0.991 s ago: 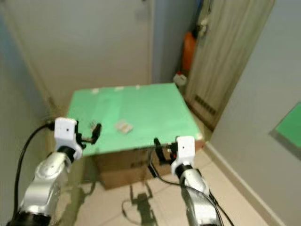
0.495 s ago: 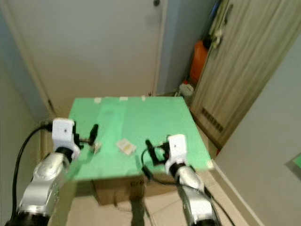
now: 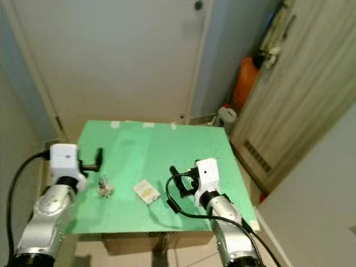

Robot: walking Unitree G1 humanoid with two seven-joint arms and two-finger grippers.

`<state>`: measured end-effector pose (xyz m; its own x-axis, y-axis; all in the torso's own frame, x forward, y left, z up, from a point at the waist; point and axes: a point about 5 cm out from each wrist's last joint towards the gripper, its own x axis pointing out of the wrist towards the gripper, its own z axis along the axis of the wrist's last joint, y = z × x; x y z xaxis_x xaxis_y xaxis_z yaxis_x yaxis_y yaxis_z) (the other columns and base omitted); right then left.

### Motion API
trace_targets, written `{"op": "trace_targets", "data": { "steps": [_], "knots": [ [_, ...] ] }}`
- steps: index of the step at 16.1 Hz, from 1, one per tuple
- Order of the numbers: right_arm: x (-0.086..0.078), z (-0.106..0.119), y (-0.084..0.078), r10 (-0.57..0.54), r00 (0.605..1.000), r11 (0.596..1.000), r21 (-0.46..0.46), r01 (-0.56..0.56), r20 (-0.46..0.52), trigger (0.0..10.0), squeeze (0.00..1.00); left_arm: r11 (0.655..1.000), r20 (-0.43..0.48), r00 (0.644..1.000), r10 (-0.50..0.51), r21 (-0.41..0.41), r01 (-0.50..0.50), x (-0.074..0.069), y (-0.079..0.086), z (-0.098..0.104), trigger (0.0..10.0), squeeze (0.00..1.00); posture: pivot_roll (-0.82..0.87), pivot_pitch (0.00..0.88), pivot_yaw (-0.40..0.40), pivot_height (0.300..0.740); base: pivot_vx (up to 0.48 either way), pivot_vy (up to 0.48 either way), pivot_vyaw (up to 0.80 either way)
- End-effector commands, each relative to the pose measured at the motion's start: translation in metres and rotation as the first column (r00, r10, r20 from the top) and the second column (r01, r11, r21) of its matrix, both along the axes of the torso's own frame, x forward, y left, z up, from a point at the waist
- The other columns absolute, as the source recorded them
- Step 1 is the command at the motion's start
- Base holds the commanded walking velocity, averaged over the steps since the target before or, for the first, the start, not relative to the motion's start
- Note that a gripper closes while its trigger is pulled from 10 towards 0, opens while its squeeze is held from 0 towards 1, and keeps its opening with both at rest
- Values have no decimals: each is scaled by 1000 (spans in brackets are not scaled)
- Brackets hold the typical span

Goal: Hang keys on a hook

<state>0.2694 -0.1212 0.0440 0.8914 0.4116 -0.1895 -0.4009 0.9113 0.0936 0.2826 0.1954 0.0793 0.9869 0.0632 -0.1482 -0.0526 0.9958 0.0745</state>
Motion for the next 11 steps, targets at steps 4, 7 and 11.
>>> {"op": "trace_targets", "data": {
  "steps": [4, 7, 11],
  "knots": [
    [-10, 0, -22, -11, 1000, 999, -50, 10, -23, 10000, 0, 1000, -134, 991, -4, -10, 2, -1, -10, -29, 10000, 0, 4, 22, -125, 740, 0, 0, 0],
    [-23, 11, -44, 4, 999, 998, -63, -7, -38, 10000, 0, 997, -161, 985, 63, 48, -56, 8, -7, -38, 10000, 0, -76, 59, -159, 740, 0, 0, 0],
    [-45, 21, -72, 79, 990, 994, -62, -87, -119, 10000, 0, 986, -162, 977, 137, 119, -118, 20, -2, -38, 10000, 0, -148, 86, -201, 740, 0, 0, 0]
  ]
}}
